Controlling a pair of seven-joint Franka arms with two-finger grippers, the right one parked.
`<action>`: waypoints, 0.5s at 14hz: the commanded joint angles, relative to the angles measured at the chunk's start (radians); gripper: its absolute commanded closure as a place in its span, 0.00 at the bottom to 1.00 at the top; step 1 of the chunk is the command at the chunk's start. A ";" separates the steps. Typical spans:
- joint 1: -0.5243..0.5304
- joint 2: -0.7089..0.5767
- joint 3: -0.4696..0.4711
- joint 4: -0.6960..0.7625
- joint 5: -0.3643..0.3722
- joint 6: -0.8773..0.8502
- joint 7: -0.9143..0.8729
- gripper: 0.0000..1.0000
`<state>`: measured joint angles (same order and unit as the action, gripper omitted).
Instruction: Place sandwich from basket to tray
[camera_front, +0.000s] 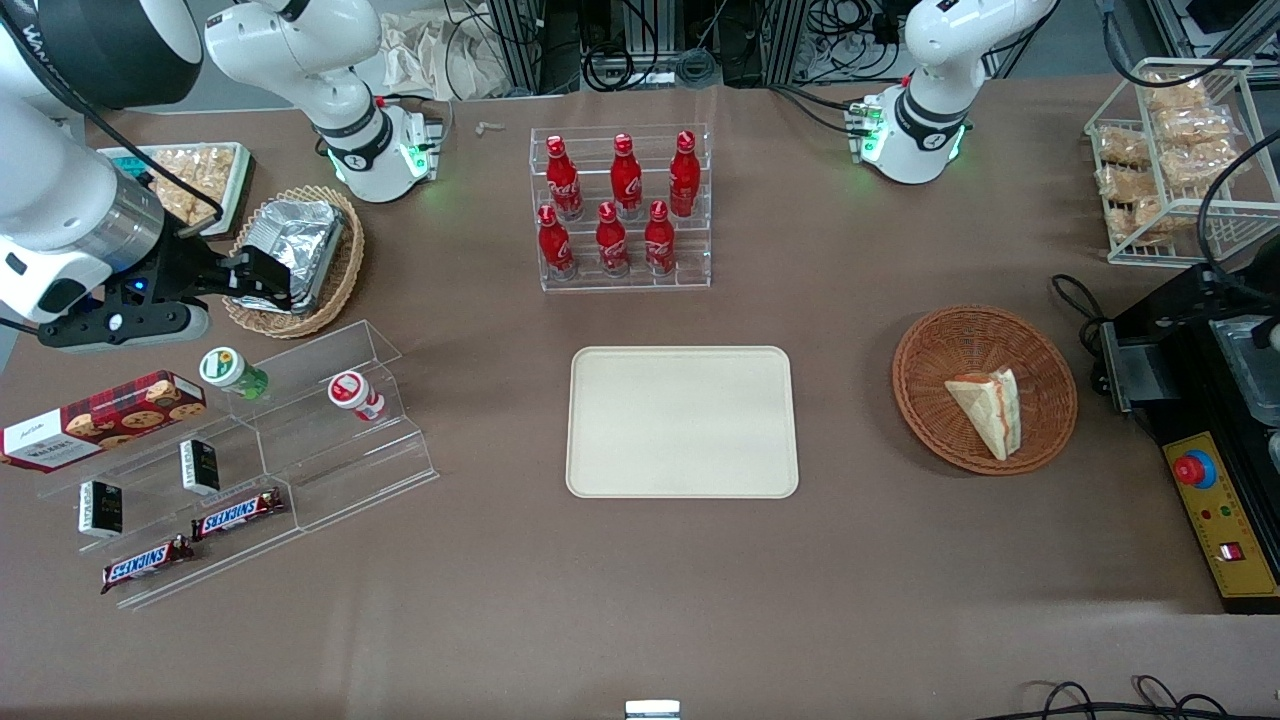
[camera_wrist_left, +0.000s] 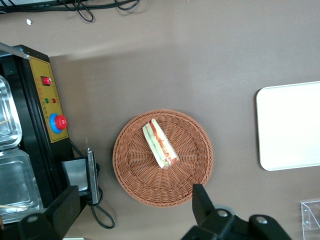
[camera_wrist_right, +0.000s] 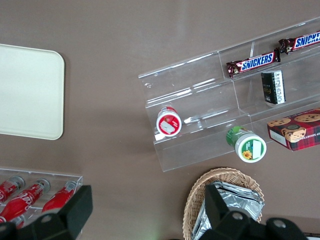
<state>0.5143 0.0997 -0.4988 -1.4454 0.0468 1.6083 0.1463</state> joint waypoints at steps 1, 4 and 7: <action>0.001 0.018 -0.001 0.039 -0.009 -0.039 0.007 0.00; 0.000 0.018 -0.003 0.036 -0.007 -0.045 0.004 0.00; -0.007 0.028 -0.023 0.031 -0.015 -0.070 -0.150 0.00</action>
<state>0.5138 0.1086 -0.5014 -1.4362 0.0443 1.5668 0.0889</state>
